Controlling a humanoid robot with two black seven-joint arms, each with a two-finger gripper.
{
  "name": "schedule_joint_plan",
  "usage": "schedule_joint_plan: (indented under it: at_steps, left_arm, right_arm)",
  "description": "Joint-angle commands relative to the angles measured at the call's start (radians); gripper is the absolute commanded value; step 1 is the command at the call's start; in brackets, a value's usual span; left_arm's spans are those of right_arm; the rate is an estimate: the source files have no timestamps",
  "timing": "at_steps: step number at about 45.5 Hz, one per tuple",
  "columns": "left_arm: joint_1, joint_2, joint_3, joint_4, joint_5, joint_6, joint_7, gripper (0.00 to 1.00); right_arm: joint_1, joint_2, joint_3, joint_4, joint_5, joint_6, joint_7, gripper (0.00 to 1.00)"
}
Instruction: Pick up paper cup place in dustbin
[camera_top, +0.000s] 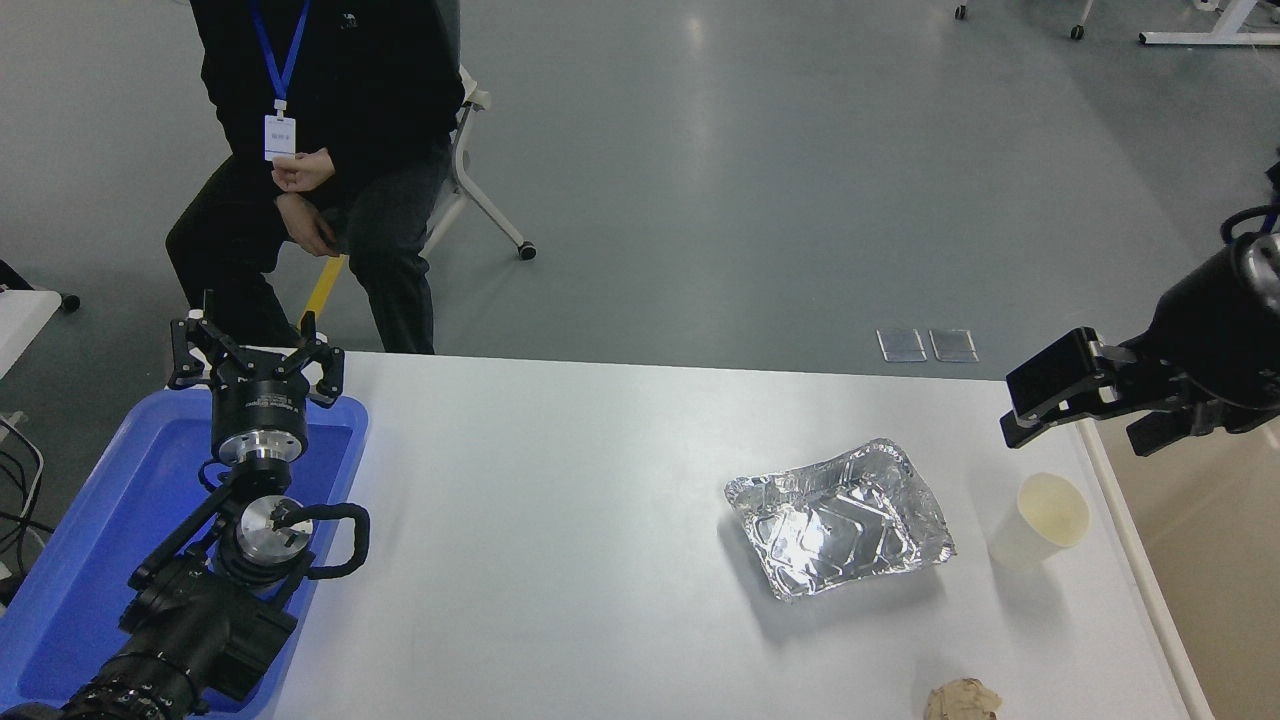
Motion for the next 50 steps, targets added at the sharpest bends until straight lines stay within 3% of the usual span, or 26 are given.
schedule_joint_plan:
  at_steps: [1,16,26,43,50]
  left_arm:
    - [-0.001,0.0,0.0,0.0,0.0,-0.001,0.0,0.99]
    - [-0.001,0.0,0.0,0.0,0.0,0.001,0.0,0.99]
    - [-0.001,0.0,0.0,0.0,0.0,-0.001,0.0,0.99]
    - [-0.001,0.0,0.0,0.0,0.0,-0.001,0.0,0.99]
    - [-0.001,0.0,0.0,0.0,0.0,-0.001,0.0,0.99]
  right_arm:
    - [0.032,-0.009,-0.014,0.001,0.001,0.023,-0.001,1.0]
    - [0.029,-0.024,-0.009,0.001,-0.024,0.023,-0.001,1.0]
    - [-0.013,-0.087,0.001,-0.004,-0.186,0.019,-0.001,1.0]
    - [-0.306,-0.161,0.103,-0.165,-0.522,-0.25,-0.001,1.0]
    - [-0.435,-0.165,0.149,-0.243,-0.575,-0.326,-0.001,1.0]
